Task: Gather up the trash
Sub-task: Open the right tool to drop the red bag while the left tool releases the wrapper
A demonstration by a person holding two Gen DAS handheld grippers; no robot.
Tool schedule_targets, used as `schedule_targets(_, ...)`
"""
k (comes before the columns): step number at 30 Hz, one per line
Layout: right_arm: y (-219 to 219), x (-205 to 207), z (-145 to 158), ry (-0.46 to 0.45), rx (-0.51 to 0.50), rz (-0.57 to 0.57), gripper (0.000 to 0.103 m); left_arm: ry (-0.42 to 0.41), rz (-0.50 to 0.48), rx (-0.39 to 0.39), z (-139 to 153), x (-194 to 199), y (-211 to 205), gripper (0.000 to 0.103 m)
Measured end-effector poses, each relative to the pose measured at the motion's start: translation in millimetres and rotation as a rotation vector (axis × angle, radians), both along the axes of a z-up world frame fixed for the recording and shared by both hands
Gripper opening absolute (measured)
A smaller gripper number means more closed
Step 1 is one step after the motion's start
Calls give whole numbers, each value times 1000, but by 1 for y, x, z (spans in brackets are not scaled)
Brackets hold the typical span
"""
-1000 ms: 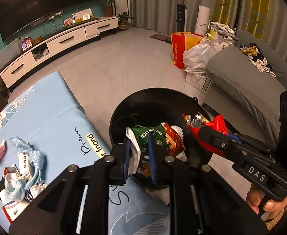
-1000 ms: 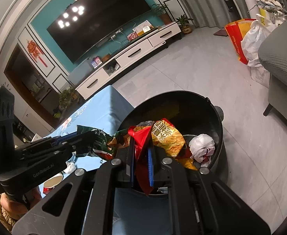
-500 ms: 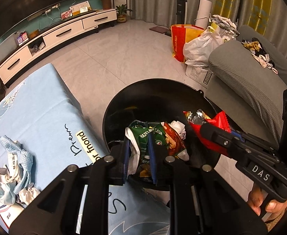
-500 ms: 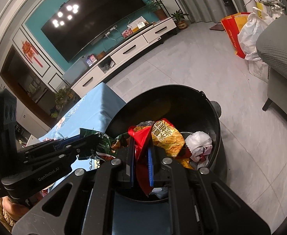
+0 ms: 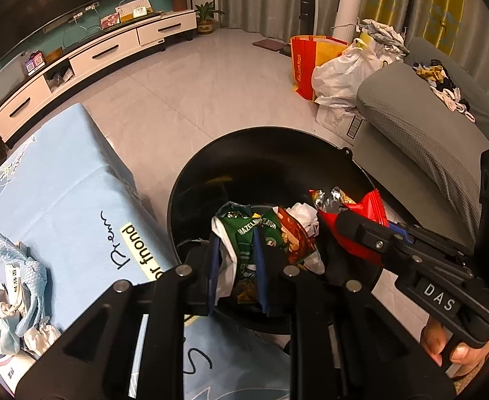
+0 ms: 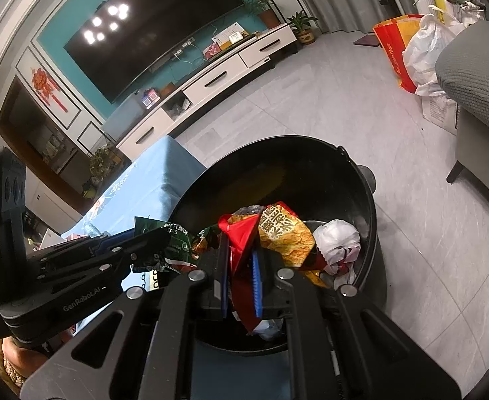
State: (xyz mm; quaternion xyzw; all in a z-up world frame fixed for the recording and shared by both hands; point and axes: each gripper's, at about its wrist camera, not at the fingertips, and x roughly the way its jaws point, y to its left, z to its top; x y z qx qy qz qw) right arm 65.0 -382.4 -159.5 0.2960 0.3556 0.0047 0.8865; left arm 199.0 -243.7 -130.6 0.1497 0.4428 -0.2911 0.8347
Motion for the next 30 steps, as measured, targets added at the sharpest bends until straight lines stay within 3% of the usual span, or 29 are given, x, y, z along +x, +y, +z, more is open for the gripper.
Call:
schedule_targets(12,-2,2,-5,9,-6,-10,13,1,-4,11,-3,3,-5,23)
schedule_targets(18,-2,0,-4,17,-7,-22,20,1,-1,11,-3,2,-6,29)
schedule_targets(21,-4,-2,-2,12,-8,-27,22,-16,-1,15,-1,-1,-4,36)
schedule_targets(25,-6,-6,4,1,-6,-36,33,-41,1,6,7,-7,1,59)
schedule_targets(28,-4,-10,11,-5,-12,-36,42,-65,8,2,15,-14,6,68)
schedule_targets(30,-1,-14,16,-11,-14,-37,42,-76,20,-8,20,-19,13,74)
